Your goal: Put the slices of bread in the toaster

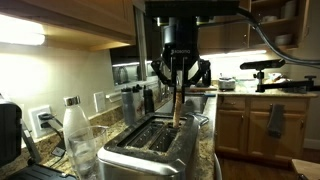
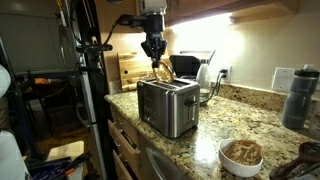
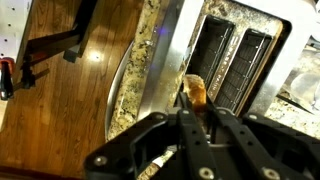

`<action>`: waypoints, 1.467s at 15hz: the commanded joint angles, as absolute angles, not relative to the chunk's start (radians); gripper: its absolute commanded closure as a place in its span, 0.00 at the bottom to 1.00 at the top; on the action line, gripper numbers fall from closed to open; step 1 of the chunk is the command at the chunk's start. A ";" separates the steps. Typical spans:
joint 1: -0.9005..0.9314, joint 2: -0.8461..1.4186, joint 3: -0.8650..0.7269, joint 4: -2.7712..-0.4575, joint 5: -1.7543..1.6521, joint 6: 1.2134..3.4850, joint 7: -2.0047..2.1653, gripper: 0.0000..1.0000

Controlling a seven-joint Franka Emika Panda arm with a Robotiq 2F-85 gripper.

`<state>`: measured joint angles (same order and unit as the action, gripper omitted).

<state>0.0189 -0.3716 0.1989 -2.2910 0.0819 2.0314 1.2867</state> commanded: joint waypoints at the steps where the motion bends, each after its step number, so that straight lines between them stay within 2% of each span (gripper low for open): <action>1: 0.036 -0.406 0.183 -2.343 0.115 2.085 1.264 0.91; 22: 0.038 -0.387 0.179 -2.373 0.170 2.154 1.205 0.91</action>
